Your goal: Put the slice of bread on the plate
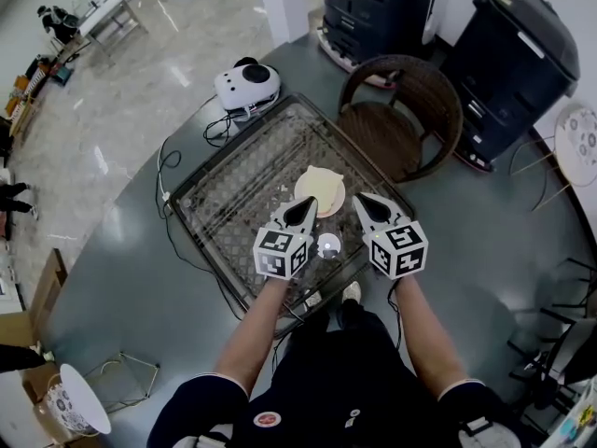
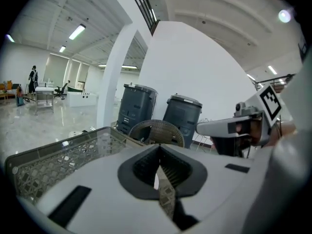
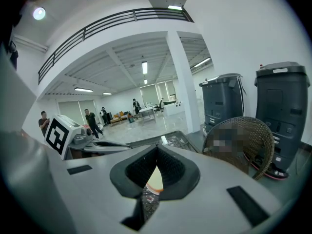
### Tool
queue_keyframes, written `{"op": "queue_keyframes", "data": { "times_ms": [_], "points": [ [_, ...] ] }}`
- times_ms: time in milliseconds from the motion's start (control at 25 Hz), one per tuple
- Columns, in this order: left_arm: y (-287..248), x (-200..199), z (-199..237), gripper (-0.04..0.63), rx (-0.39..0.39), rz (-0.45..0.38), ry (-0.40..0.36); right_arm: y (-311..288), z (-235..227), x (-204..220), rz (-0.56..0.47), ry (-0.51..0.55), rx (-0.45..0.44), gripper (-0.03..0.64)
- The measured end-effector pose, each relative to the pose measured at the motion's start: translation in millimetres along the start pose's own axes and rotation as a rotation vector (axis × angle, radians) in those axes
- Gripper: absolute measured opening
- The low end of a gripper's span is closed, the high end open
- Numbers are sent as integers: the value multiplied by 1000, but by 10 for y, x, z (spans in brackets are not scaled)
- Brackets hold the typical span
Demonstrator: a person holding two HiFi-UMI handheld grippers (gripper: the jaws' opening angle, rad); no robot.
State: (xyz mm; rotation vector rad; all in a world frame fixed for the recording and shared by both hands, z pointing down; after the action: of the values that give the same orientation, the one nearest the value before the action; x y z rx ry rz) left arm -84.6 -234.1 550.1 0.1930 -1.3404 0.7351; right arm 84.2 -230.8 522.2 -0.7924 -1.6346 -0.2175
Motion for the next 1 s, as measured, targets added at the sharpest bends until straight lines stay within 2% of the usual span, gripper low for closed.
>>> {"op": "queue_keyframes", "data": {
  "times_ms": [320,560,1000],
  "points": [
    [292,-444,-358,8,70,-98,-25,172,147,-262,-84,-3,-23,8],
    [461,-715,-504,8,90,-167,-39,295,277,-457,-150,-5,-43,8],
    [659,-945,-645,8,119,-237,-50,413,510,-691,-217,40,-104,8]
  ]
}}
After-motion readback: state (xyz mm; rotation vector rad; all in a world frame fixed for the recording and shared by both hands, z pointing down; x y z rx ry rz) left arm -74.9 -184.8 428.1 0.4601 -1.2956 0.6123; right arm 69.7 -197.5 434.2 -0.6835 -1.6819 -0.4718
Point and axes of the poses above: the fingertips, and each gripper's own axes: y backward along the fingers, z to its left, x out of its underside, the point moved 7 cm from there along y, backward along the fingers, and after that the axes turned 7 degrees about -z, right-handed, at the moved point
